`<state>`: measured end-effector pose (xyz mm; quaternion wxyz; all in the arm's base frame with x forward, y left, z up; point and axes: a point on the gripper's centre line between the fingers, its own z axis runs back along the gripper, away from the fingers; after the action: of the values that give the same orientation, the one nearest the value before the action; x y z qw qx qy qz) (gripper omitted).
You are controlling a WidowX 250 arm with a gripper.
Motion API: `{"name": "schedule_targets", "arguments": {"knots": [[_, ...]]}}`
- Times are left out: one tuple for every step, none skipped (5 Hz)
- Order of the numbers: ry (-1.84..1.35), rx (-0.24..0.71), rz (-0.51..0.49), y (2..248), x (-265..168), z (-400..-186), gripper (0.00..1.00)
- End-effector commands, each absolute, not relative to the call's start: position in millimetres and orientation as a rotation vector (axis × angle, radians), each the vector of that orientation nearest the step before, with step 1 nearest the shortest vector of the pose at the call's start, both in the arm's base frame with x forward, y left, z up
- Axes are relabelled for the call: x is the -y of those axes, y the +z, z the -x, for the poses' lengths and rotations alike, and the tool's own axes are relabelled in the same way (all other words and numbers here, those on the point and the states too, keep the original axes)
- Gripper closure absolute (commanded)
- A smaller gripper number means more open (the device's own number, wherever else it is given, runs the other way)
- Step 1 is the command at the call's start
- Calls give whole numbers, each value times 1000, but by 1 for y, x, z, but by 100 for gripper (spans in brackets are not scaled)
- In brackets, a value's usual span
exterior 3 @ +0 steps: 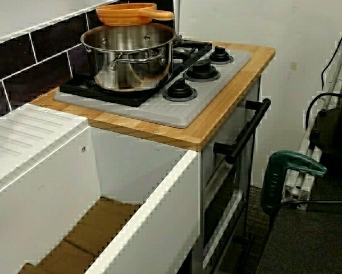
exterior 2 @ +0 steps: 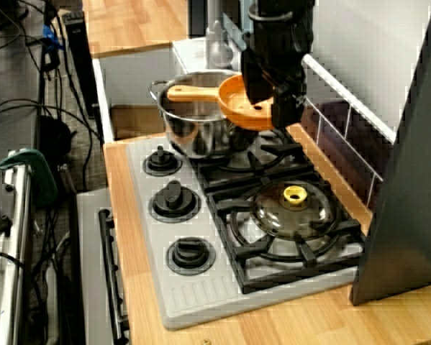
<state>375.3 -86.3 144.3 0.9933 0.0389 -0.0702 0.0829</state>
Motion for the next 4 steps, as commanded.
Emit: {"name": "schedule_targets", "arguments": {"knots": [[167,219,-39,183,79,-365,0],[146,226,-29,186,84,-360,0],[115,232,-23,188,94,-353,0],[80,238,-6,187,102,-347,0]]}}
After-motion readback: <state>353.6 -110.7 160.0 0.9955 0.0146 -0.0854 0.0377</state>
